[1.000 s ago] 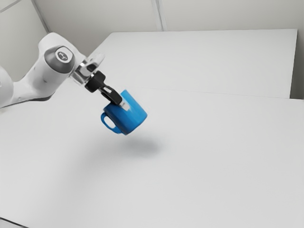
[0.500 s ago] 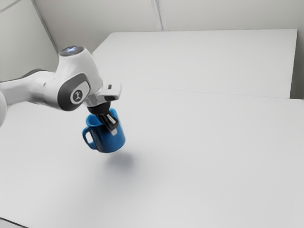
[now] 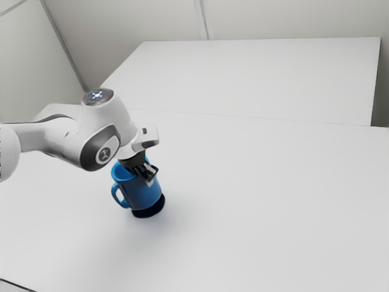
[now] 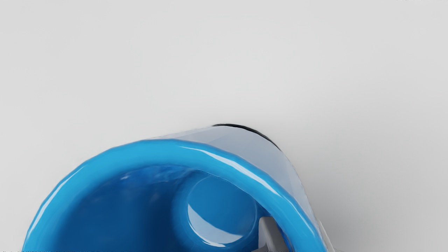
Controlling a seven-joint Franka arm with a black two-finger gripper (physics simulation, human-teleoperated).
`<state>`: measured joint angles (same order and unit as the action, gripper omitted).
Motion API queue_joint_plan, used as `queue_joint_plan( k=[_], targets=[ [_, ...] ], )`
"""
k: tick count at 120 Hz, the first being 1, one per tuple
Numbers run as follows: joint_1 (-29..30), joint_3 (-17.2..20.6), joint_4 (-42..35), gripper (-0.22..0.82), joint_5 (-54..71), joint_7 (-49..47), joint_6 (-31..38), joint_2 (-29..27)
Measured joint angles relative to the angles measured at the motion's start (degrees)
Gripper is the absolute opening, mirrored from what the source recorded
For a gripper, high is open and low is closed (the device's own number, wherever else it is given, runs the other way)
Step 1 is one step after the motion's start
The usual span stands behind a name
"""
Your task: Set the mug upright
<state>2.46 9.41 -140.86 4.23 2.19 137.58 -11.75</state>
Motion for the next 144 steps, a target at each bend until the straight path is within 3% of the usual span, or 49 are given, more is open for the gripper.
queue_joint_plan(
  k=[31,61,77,105,144],
  targets=[
    [-0.03,0.07,0.42,-0.16,0.39,-4.8,1.51,4.42],
    [-0.99,0.15,0.63,0.28,-1.24,-5.74,2.43,3.74],
    [-1.42,0.17,2.39,0.43,-1.81,-5.91,1.78,2.63],
    [-1.51,0.15,17.12,0.55,-5.18,-6.31,-13.27,2.59],
    [-1.32,0.17,38.65,0.59,-5.46,-6.83,-35.76,9.26]
  ],
)
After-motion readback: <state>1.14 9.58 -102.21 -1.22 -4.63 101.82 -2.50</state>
